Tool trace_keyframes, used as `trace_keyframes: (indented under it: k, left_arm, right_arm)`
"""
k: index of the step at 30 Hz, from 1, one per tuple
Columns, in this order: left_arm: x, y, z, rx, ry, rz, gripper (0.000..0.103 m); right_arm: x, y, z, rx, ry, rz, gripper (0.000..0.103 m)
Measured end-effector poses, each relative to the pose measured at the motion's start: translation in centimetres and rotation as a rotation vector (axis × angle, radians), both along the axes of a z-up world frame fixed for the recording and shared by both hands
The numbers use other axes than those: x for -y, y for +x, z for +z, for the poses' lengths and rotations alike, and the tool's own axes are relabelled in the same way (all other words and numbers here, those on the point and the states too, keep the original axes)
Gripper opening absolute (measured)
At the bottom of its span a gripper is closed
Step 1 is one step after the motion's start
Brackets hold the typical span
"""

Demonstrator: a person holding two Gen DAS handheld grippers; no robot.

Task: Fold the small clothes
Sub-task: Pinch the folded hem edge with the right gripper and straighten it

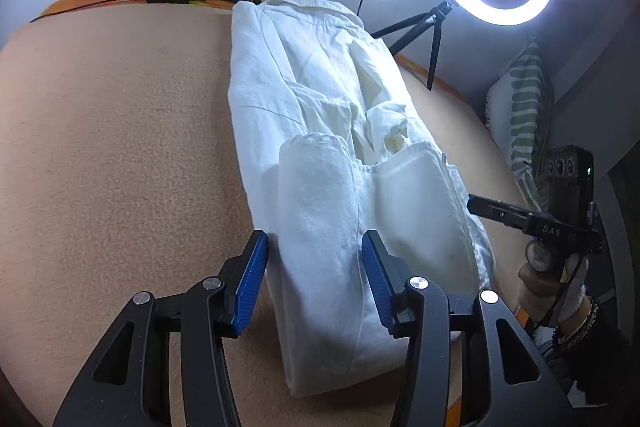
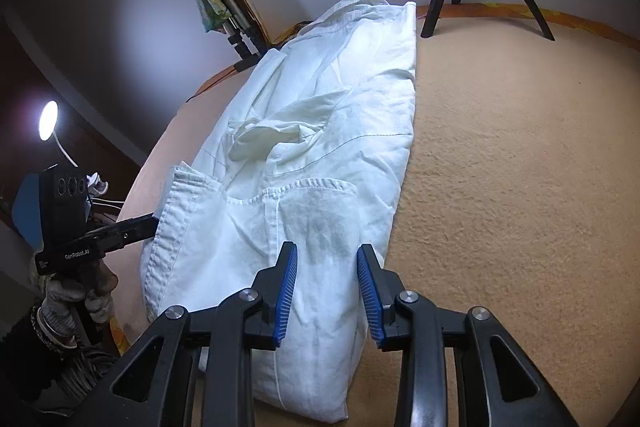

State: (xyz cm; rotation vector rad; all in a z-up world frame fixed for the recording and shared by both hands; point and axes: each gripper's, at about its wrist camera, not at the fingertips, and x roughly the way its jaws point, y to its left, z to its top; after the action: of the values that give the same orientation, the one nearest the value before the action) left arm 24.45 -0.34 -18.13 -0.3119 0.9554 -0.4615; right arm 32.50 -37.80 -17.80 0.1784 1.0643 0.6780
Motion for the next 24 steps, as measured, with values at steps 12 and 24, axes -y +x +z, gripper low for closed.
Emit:
trace_keyframes:
  k: [12,24]
  left_arm:
    - [1.0,-0.4,0.0,0.073,0.051,0.015,0.015]
    - [1.7,-1.0,0.0,0.098,0.140,0.043,0.020]
  right_arm:
    - [-1.8,-0.9,0.6,0.078,-0.105,0.021,0.010]
    - [-2.1,-2.2,2.2,0.184,-0.160,0.030,0.006]
